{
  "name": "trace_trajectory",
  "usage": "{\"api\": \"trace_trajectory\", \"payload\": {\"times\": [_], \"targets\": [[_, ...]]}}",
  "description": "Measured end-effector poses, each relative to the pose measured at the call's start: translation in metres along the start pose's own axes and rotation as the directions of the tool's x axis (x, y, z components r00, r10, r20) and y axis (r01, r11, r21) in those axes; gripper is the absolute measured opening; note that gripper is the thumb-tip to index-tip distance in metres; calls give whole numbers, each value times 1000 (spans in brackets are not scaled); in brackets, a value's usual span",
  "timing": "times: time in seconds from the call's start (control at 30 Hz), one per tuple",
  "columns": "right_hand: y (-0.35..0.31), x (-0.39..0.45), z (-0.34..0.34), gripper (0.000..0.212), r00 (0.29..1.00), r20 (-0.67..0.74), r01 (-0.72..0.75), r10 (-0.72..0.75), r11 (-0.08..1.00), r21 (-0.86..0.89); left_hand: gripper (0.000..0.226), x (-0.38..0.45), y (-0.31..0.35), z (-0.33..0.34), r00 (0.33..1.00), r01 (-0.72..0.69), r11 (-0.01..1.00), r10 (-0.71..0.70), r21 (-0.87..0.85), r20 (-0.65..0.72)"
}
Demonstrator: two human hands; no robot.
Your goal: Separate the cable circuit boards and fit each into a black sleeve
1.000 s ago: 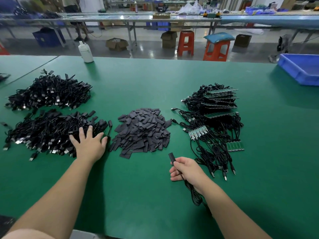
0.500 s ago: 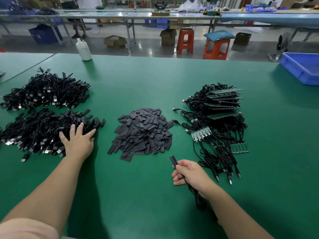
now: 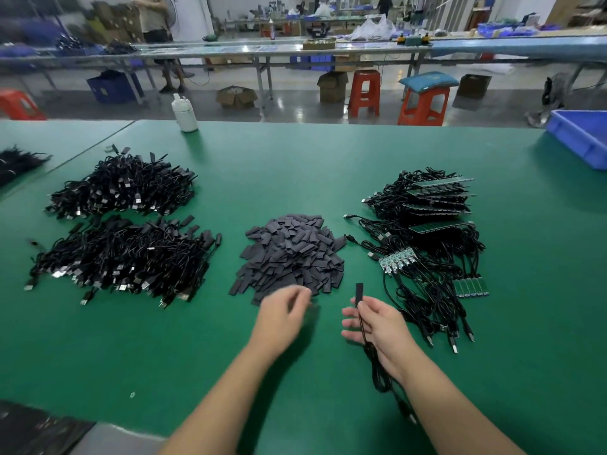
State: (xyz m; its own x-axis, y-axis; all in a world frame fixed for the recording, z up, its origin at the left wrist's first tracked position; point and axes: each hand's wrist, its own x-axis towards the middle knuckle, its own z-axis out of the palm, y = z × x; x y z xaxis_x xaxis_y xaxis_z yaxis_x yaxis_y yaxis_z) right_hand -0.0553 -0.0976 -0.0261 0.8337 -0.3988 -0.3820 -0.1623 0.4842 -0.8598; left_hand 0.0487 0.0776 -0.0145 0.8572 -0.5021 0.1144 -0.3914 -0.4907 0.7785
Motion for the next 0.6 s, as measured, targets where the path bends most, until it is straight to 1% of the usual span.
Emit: {"api": "trace_trajectory", "payload": {"times": [0.03, 0.07, 0.1, 0.13, 0.17, 0.2, 0.23, 0.27, 0.3, 0.33, 0.37, 0.4, 0.43, 0.47, 0.5, 0.53, 0.57, 0.6], "targets": [[-4, 1, 6, 17, 1000, -13, 10, -7, 985, 171, 23, -13, 14, 17, 990, 85, 988, -69, -131, 121], [-8, 1, 11, 16, 1000, -21, 22, -16, 951, 309, 27, -24, 26, 32, 961, 175, 949, -108, -262, 253], [-13, 1, 16, 15, 999, -28, 41, -32, 913, 406, 28, -33, 37, 41, 931, 248, 887, -107, -389, 349], [-17, 1, 21, 14, 998, -41, 66, -53, 882, 466, 26, -37, 46, 46, 910, 303, 811, -92, -501, 403], [-22, 1, 25, 13, 995, -58, 96, -77, 862, 498, 23, -39, 53, 47, 901, 340, 740, -81, -580, 425], [-25, 1, 28, 13, 992, -71, 123, -101, 856, 503, 19, -38, 58, 45, 901, 356, 700, -81, -620, 426], [-28, 2, 30, 13, 990, -70, 141, -122, 865, 482, 16, -36, 61, 42, 905, 359, 692, -95, -626, 414], [-30, 2, 31, 16, 986, -65, 166, -153, 895, 415, 12, -34, 62, 37, 910, 359, 708, -119, -608, 398], [-32, 3, 30, 20, 980, -63, 200, -190, 942, 270, 9, -31, 60, 33, 913, 357, 735, -144, -576, 382], [-33, 5, 27, 24, 970, -65, 236, -233, 971, 44, 7, -27, 57, 26, 917, 349, 765, -161, -541, 365], [-32, 7, 23, 28, 956, -59, 267, -286, 938, -222, 6, -22, 54, 18, 924, 335, 793, -171, -509, 341], [-30, 8, 16, 31, 941, -33, 284, -338, 836, -469, 7, -15, 48, 7, 935, 314, 825, -184, -469, 303], [-27, 9, 8, 34, 929, 3, 278, -369, 695, -663, 9, -7, 41, -6, 949, 287, 867, -199, -407, 247], [-21, 9, -2, 38, 924, 36, 253, -380, 538, -804, 11, 3, 32, -21, 962, 258, 913, -211, -318, 174], [-12, 9, -13, 42, 924, 69, 222, -376, 382, -897, 13, 13, 22, -39, 971, 234, 950, -219, -208, 92], [-1, 8, -23, 47, 927, 105, 197, -359, 231, -953, 15, 25, 12, -57, 975, 221, 971, -222, -90, 4], [10, 8, -30, 50, 928, 145, 187, -342, 92, -978, 18, 36, 1, -78, 972, 224, 974, -221, 25, -80], [21, 7, -36, 52, 925, 184, 189, -333, -18, -982, 21, 47, -10, -98, 963, 241, 962, -221, 125, -153]]}}
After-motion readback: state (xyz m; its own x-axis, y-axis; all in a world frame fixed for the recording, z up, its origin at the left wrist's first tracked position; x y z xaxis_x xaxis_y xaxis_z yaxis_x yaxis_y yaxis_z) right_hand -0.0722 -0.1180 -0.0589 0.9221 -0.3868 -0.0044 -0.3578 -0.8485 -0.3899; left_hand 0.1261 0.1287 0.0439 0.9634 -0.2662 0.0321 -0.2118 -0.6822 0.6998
